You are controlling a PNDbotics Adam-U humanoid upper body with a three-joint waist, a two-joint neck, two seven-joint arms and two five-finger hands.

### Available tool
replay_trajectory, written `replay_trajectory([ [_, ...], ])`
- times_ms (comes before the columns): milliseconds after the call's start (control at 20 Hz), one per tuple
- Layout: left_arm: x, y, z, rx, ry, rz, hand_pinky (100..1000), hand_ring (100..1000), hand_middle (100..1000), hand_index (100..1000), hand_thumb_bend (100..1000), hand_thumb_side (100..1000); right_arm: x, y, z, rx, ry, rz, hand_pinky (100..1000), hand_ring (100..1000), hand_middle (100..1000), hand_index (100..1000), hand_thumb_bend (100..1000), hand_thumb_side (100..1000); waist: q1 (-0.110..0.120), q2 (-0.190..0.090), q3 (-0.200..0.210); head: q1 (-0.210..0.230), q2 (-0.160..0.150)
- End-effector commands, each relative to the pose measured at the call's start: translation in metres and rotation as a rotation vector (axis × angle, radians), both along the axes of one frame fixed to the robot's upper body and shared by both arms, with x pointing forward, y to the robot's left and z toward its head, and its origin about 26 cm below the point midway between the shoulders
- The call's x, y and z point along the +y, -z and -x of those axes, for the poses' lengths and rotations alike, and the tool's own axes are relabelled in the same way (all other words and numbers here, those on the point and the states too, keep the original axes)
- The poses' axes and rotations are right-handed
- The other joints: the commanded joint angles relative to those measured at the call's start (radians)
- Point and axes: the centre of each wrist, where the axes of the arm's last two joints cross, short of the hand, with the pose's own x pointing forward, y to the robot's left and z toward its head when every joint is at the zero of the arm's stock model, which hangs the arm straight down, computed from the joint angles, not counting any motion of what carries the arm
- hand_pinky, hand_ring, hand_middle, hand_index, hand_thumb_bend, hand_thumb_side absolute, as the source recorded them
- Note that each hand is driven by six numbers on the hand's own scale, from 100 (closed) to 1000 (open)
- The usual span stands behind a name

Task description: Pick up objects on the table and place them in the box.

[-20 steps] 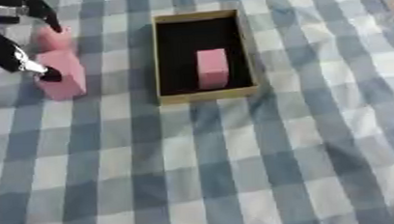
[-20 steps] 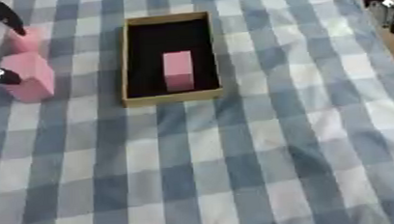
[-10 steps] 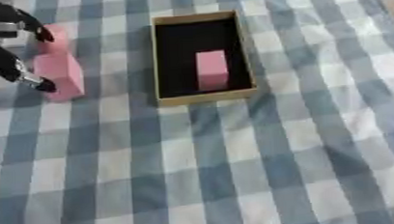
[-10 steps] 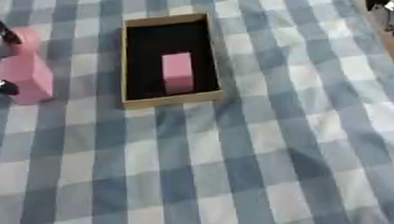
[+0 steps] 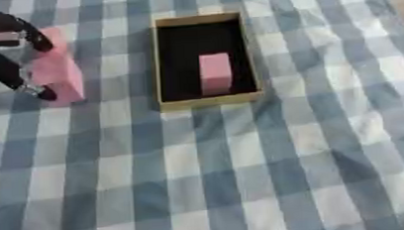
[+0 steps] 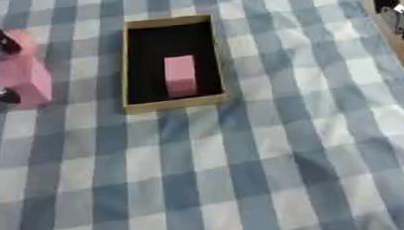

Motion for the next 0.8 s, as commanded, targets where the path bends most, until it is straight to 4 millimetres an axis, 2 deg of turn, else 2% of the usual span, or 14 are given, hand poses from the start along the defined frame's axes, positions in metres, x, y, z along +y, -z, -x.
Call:
replay_trajectory([
  [50, 0.003, -0.011, 0.000, -0.026, 0.006, 0.019, 859, 905, 774, 864, 660, 668, -0.003, -0.011, 0.006, -0.035, 0.011, 0.012, 924, 983, 948, 682, 100, 100, -0.001, -0.018, -0.003, -0.001, -0.009],
  [200, 0.000, -0.009, -0.001, -0.010, 0.033, 0.050, 839, 889, 773, 845, 625, 639, -0.003, -0.011, 0.006, -0.035, 0.012, 0.011, 922, 982, 947, 682, 100, 100, 0.000, -0.017, -0.004, -0.004, -0.008],
  [400, -0.005, -0.010, 0.000, 0.000, 0.074, 0.064, 829, 875, 779, 839, 626, 614, -0.002, -0.011, 0.006, -0.033, 0.011, 0.010, 921, 981, 947, 682, 100, 100, 0.002, -0.017, -0.005, -0.005, -0.009],
  [550, -0.007, -0.011, 0.000, 0.008, 0.083, 0.069, 792, 829, 698, 778, 603, 575, -0.002, -0.010, 0.006, -0.032, 0.012, 0.009, 920, 981, 947, 682, 100, 100, 0.003, -0.018, -0.006, -0.005, -0.009],
  [650, -0.007, -0.011, 0.001, 0.005, 0.077, 0.074, 731, 767, 592, 705, 570, 493, -0.003, -0.010, 0.006, -0.031, 0.013, 0.009, 920, 981, 947, 682, 100, 100, 0.003, -0.019, -0.007, -0.004, -0.009],
  [750, -0.007, -0.012, 0.001, -0.002, 0.066, 0.080, 697, 736, 557, 675, 556, 425, -0.003, -0.010, 0.006, -0.030, 0.015, 0.007, 919, 981, 947, 682, 100, 100, 0.003, -0.019, -0.007, -0.003, -0.009],
  [800, -0.007, -0.012, 0.001, -0.006, 0.060, 0.082, 697, 736, 557, 675, 556, 425, -0.003, -0.010, 0.006, -0.029, 0.015, 0.007, 919, 981, 947, 682, 100, 100, 0.003, -0.020, -0.007, -0.003, -0.009],
])
